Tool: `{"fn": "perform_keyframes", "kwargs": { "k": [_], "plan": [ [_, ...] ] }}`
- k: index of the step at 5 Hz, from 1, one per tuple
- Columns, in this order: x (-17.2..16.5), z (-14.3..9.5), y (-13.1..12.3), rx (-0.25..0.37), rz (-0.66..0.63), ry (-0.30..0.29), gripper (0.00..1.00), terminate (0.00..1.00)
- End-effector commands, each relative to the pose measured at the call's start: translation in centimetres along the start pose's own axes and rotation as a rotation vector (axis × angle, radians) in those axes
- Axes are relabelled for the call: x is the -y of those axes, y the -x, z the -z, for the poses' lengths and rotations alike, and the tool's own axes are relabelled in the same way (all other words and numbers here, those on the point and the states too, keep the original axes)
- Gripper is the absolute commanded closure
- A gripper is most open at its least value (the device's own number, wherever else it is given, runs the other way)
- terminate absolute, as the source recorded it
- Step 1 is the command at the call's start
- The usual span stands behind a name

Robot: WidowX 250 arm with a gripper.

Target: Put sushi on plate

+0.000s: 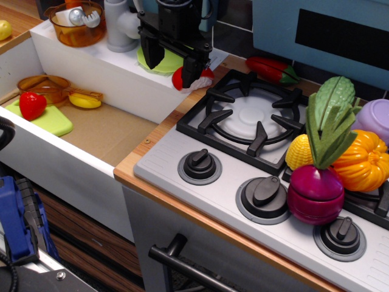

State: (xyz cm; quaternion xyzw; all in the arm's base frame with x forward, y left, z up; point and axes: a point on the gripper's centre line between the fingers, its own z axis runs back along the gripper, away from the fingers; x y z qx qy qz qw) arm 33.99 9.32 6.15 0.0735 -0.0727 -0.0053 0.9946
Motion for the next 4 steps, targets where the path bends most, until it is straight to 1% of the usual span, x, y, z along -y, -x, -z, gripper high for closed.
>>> {"fn": "perform_keyframes", "kwargs": {
  "k": [1,2,3,4],
  "plan": [
    [0.0,0.0,0.0,0.000,0.000,0.000,0.00,0.00],
    [-0.2,0.1,-1.0,0.030,0.077,0.012,0.00,0.00],
    [-0.9,0.1,-2.4,0.035,0.122,0.025,0.00,0.00],
    [-1.6,0.8,-3.7,0.051,0.156,0.037,0.00,0.00]
  ]
}}
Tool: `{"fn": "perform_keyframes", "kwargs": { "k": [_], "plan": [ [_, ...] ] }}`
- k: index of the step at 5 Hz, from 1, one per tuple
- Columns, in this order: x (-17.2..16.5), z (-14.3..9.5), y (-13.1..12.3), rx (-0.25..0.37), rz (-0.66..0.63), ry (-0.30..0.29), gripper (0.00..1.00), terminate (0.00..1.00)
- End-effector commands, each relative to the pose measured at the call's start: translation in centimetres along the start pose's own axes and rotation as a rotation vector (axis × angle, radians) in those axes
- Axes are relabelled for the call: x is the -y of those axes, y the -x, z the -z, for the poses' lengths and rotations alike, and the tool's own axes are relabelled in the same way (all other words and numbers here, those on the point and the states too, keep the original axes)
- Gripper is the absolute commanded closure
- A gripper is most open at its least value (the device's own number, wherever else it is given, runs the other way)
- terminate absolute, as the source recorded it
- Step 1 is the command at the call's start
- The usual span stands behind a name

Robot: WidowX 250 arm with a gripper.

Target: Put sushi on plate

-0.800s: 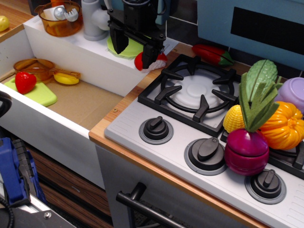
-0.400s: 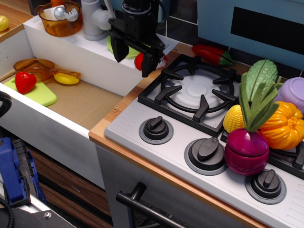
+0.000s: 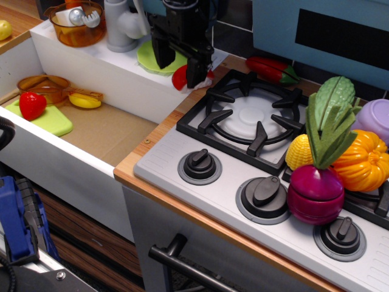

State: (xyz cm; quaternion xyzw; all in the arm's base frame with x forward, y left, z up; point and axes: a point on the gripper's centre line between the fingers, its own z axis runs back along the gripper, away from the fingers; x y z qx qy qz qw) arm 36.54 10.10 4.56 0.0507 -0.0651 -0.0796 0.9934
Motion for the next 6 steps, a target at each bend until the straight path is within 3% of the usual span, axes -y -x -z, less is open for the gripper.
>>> {"fn": "perform_keyframes", "kwargs": {
  "k": [1,4,5,6],
  "plan": [
    [-1.3,-0.7,-2.0,0.076,0.036,-0.009,0.00,0.00],
    [-0.8,1.7,-3.0,0.114,0.048,0.044,0.00,0.00],
    [-0.7,1.4,-3.0,0.104,0.043,0.046,1.00,0.00],
    [-2.0,0.2,-2.9,0.081,0.059,0.006,1.00,0.00]
  ]
}}
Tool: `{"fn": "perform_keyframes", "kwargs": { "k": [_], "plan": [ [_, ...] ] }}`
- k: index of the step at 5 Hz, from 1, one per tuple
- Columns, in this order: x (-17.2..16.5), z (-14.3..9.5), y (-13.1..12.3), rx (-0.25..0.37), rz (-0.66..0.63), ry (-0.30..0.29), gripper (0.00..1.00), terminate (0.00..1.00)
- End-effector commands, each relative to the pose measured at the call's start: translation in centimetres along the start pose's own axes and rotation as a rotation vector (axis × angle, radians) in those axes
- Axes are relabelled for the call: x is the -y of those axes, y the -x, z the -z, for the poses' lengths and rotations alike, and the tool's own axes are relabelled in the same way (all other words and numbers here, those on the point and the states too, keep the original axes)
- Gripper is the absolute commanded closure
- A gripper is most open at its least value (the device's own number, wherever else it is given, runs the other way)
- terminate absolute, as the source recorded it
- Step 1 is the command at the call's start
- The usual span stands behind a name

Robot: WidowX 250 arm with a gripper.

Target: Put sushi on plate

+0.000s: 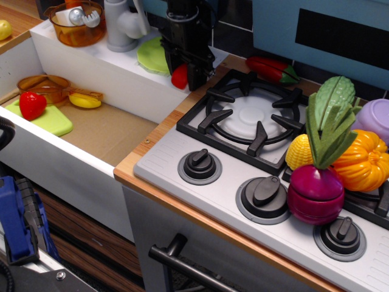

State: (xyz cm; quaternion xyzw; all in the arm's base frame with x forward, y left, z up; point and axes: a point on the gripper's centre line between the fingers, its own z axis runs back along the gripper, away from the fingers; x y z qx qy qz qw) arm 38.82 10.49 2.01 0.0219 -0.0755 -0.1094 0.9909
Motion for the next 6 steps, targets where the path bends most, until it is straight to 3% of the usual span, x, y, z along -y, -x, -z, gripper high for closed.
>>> {"fn": "perform_keyframes", "kwargs": {
  "k": [1,4,5,6],
  "plan": [
    [-3.8,-4.0,-0.8,0.016,-0.001,-0.075,1.00,0.00],
    [-8.6,-3.3,-2.4,0.029,0.073,-0.113,1.00,0.00],
    [-8.3,-3.1,-2.6,0.083,0.104,-0.144,0.00,0.00],
    [-8.3,-3.1,-2.6,0.083,0.104,-0.144,0.00,0.00]
  ]
}}
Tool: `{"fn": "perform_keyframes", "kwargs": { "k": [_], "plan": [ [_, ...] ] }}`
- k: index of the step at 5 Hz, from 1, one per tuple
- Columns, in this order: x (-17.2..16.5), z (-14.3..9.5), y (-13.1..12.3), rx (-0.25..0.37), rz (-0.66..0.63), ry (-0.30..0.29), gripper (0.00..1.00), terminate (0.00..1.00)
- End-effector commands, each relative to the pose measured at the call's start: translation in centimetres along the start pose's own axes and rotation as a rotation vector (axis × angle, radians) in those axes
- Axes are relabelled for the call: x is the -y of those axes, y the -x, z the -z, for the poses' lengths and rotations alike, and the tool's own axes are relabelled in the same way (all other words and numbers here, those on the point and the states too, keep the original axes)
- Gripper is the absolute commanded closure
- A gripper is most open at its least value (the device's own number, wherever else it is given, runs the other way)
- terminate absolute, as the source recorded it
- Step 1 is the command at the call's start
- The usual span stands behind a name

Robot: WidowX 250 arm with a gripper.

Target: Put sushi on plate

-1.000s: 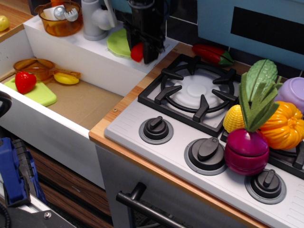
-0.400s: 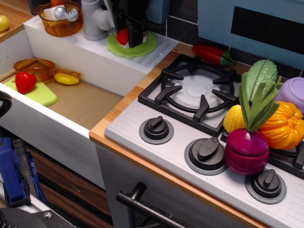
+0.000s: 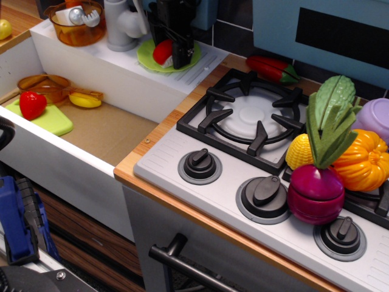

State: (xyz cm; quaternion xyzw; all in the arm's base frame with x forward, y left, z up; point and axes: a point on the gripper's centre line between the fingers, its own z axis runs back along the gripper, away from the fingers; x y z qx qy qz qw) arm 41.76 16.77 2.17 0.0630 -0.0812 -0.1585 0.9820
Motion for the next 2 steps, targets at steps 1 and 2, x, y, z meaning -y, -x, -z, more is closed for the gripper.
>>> {"fn": "perform_keyframes", "kwargs": {
  "k": [1,2],
  "plan": [
    [-1.92,-3.42,-0.93,0.073,-0.004,-0.072,0.00,0.00],
    [-1.92,-3.42,-0.93,0.073,-0.004,-0.072,0.00,1.00]
  ]
}}
